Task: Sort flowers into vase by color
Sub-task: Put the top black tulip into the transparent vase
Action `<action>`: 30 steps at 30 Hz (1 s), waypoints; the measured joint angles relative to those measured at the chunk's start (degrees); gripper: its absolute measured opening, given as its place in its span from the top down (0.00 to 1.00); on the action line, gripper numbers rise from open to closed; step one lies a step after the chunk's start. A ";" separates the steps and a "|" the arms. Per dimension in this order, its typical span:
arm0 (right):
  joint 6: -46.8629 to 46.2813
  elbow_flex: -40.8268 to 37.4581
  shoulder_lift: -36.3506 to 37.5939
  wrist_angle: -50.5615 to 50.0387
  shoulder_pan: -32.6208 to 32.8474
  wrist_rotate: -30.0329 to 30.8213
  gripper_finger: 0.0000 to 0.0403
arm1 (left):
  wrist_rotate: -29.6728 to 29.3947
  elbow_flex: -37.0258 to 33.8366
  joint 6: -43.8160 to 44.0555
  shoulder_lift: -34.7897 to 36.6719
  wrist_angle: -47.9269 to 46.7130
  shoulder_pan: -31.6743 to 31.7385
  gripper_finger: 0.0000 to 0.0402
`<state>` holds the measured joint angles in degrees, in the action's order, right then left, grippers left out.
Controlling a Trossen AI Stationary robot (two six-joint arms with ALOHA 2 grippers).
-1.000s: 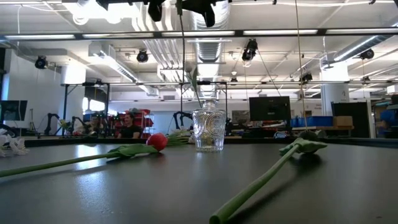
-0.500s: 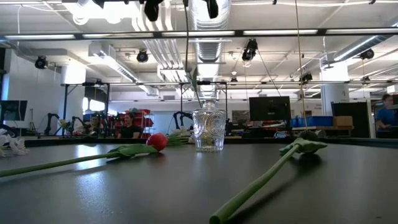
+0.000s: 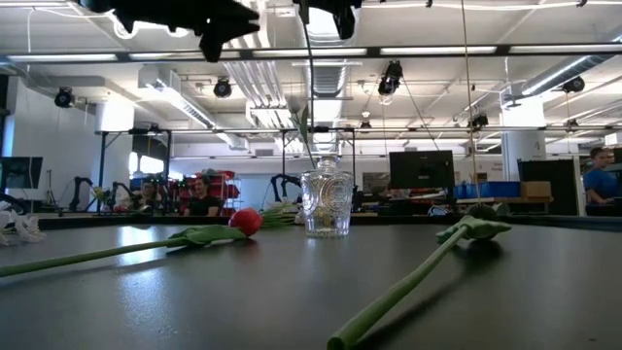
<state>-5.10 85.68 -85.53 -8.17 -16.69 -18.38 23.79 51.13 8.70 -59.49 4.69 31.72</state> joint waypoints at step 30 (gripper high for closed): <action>-1.75 -11.91 4.42 7.83 3.20 5.50 0.97 | -5.37 -6.92 4.47 0.33 -0.79 0.27 0.77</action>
<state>-6.85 73.77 -81.11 -0.34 -13.50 -12.88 18.41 44.21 13.17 -59.16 3.90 31.99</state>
